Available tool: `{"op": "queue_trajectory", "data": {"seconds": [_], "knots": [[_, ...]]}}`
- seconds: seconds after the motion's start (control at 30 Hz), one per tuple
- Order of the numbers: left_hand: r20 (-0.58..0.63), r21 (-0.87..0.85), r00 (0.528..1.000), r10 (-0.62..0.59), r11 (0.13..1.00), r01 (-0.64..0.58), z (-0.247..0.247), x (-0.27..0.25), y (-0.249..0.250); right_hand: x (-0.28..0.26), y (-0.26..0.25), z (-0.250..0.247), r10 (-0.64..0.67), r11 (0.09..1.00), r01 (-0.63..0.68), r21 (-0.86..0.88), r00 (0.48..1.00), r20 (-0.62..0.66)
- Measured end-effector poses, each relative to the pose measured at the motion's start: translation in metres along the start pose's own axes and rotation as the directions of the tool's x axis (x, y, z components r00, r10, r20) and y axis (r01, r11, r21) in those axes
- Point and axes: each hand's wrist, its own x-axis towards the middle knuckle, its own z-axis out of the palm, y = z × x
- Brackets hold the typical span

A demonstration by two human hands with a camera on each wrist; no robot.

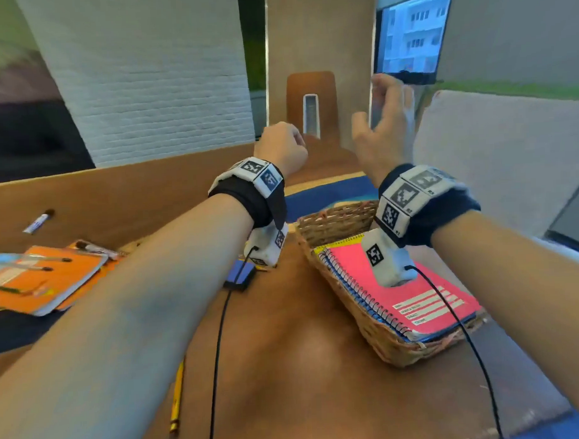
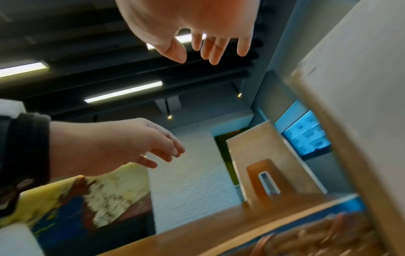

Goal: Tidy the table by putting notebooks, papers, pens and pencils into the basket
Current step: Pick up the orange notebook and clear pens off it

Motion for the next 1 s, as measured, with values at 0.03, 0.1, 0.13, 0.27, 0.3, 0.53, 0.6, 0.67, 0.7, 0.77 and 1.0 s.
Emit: {"op": "queue_trajectory", "data": {"seconds": [0.03, 0.1, 0.13, 0.27, 0.3, 0.53, 0.6, 0.67, 0.7, 0.77, 1.0], "knots": [[0.000, 0.036, 0.999, -0.038, 0.999, 0.038, -0.009, -0.007, -0.015, -0.008, -0.002, 0.013, 0.002, 1.000, -0.002, -0.001, 0.999, 0.049], [0.003, 0.097, 0.993, -0.115, 0.989, 0.114, -0.025, -0.023, -0.047, -0.023, -0.009, 0.038, 0.013, 1.000, -0.013, -0.002, 0.985, 0.170], [-0.001, 0.122, 0.986, -0.164, 0.979, 0.163, -0.035, -0.032, -0.065, -0.031, -0.014, 0.052, 0.026, 1.000, -0.029, 0.005, 0.968, 0.248], [-0.027, 0.227, 0.947, -0.319, 0.921, 0.316, -0.059, -0.070, -0.126, -0.061, -0.030, 0.097, 0.094, 0.995, -0.068, -0.068, 0.845, 0.527], [-0.026, 0.250, 0.937, -0.348, 0.906, 0.343, -0.064, -0.079, -0.139, -0.069, -0.034, 0.108, 0.113, 0.993, -0.080, -0.082, 0.806, 0.581], [0.026, 0.409, 0.890, -0.455, 0.817, 0.406, -0.095, -0.145, -0.209, -0.126, -0.044, 0.165, 0.161, 0.984, -0.038, -0.175, 0.614, 0.773], [0.014, 0.447, 0.889, -0.458, 0.798, 0.404, -0.100, -0.158, -0.226, -0.139, -0.044, 0.176, 0.170, 0.981, -0.016, -0.195, 0.563, 0.808], [0.013, 0.473, 0.889, -0.457, 0.786, 0.398, -0.103, -0.168, -0.241, -0.151, -0.043, 0.186, 0.187, 0.972, 0.022, -0.233, 0.523, 0.832], [0.016, 0.492, 0.892, -0.451, 0.780, 0.386, -0.104, -0.172, -0.247, -0.156, -0.041, 0.189, 0.203, 0.965, 0.042, -0.259, 0.509, 0.836], [0.027, 0.536, 0.903, -0.428, 0.769, 0.349, -0.105, -0.178, -0.258, -0.164, -0.038, 0.196, 0.240, 0.950, 0.058, -0.306, 0.490, 0.838], [0.013, 0.568, 0.920, -0.392, 0.760, 0.316, -0.103, -0.184, -0.285, -0.177, -0.030, 0.214, 0.273, 0.893, 0.201, -0.403, 0.471, 0.839]]}}
